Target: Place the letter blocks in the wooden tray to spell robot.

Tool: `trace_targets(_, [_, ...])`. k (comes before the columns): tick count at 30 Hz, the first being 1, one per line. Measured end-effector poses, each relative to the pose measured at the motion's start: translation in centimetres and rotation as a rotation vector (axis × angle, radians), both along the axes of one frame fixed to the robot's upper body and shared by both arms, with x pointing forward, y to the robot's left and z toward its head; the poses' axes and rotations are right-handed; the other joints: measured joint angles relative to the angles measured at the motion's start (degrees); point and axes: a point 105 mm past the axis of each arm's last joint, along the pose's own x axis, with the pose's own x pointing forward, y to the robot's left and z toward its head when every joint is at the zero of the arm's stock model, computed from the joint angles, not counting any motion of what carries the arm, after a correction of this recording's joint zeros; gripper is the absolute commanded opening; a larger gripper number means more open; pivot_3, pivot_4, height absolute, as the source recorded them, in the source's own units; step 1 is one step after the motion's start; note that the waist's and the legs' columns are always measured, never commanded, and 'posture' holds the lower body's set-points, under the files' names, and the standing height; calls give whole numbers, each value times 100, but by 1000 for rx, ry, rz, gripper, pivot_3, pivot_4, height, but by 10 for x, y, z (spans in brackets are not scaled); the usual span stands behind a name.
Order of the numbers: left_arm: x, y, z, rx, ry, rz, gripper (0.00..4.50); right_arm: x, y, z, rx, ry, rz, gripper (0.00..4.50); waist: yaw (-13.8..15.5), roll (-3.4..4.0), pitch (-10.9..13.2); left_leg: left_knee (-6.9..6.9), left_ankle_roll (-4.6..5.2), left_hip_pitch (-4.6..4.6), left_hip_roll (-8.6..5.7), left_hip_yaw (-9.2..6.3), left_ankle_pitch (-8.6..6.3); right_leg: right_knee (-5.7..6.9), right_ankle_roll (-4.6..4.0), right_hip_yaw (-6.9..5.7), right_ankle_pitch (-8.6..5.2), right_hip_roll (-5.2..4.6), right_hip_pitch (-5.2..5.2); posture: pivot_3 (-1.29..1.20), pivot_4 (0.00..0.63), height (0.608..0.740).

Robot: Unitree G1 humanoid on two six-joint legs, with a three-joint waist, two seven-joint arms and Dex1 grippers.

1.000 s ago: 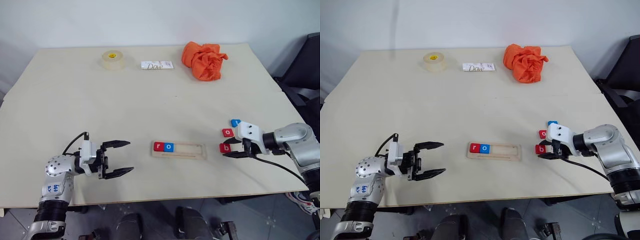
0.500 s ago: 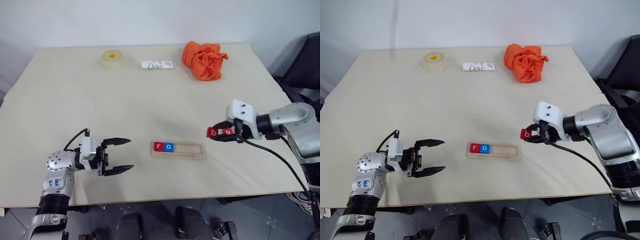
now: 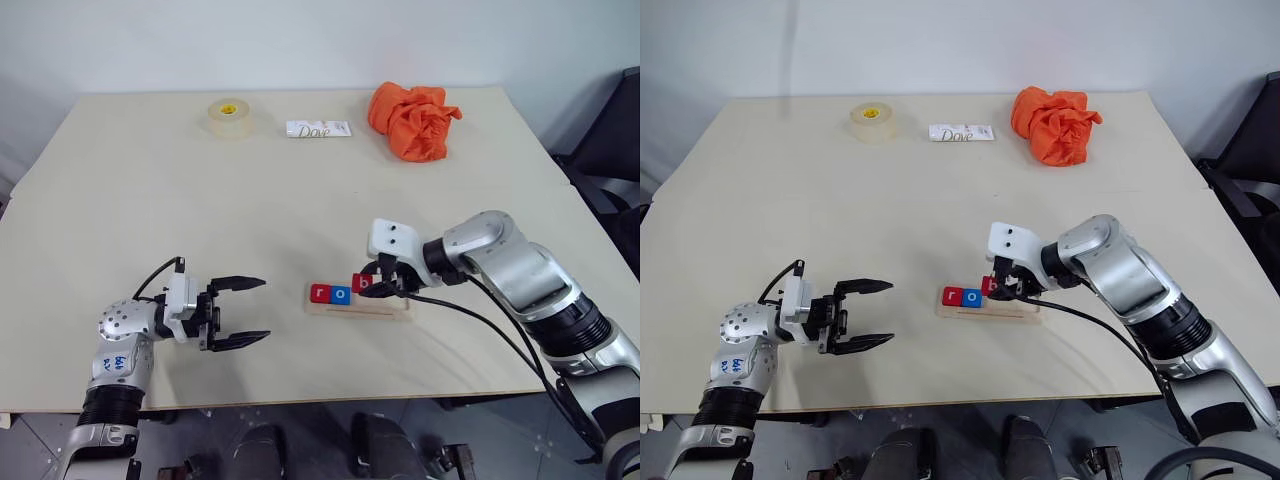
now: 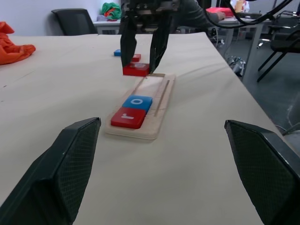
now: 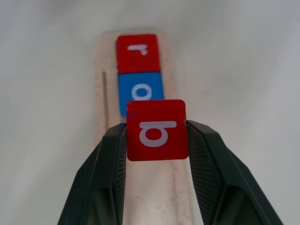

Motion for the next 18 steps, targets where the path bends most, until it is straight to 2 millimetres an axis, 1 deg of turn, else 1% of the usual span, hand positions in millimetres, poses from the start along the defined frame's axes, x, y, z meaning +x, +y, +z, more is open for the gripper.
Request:
trace_targets(6, [-5,0,-3,-1,8,14,4500,0,-1,-10,-57,0,-3,1459,-5,0,0,-1,-1,0,1,0,0,1,0,0,0,1,-2,0,150,740])
trace_targets(13, [-6,-1,-2,-2,-2,24,4500,1,0,-12,-68,-7,-3,1459,-3,0,0,-1,-1,0,1,0,0,1,0,0,0,1,-1,0,150,740])
trace_targets(18, [-8,-1,-5,-4,10,28,4500,1,3,-15,-71,-1,2,1459,-3,0,0,-1,-1,1,1,0,0,1,0,0,0,1,-1,0,150,740])
